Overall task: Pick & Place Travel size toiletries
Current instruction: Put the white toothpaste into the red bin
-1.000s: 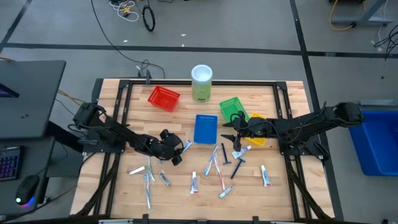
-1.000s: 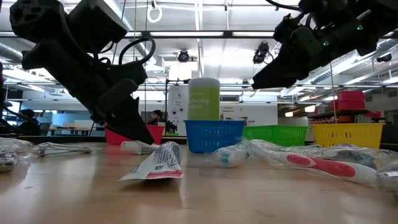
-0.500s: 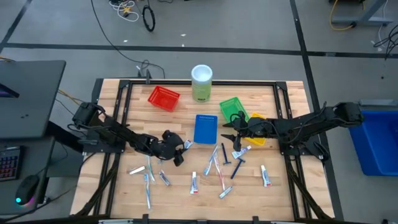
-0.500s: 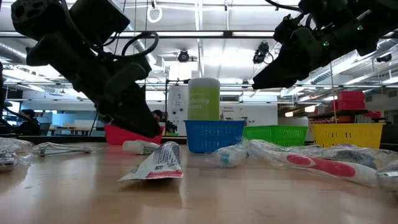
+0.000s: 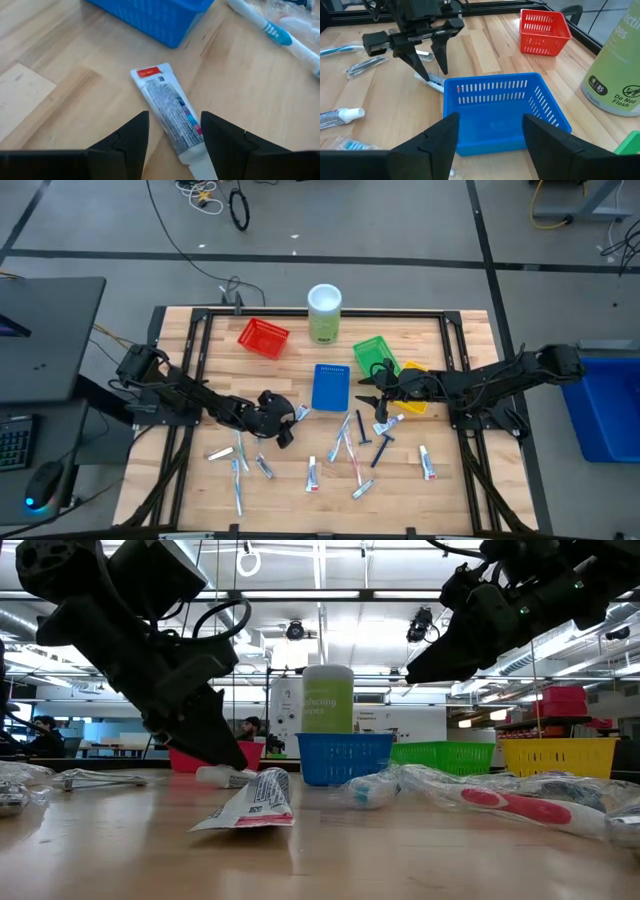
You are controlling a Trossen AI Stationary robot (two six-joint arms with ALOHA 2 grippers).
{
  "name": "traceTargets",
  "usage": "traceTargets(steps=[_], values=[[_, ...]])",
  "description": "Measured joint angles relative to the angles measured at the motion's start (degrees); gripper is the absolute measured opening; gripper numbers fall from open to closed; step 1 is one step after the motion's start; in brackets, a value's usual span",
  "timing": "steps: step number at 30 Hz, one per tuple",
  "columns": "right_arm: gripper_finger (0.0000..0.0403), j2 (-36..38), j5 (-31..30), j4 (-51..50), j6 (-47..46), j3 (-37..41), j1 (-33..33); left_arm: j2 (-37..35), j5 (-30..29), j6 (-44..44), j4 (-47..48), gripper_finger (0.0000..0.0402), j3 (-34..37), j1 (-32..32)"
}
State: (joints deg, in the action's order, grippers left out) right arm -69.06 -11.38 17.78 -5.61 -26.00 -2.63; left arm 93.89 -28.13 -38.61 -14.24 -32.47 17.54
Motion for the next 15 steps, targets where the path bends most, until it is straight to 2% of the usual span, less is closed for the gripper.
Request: traceTargets(steps=[6,15], values=[[0.0242,0.0,0.0,0.0,0.0,0.0,0.0,0.0,3.4,2.6,4.7,0.0187,0.0,0.0],[0.0245,0.0,0.0,0.0,0.0,0.0,0.0,-0.1,3.8,9.3,6.7,0.0183,-0.2,0.0]])
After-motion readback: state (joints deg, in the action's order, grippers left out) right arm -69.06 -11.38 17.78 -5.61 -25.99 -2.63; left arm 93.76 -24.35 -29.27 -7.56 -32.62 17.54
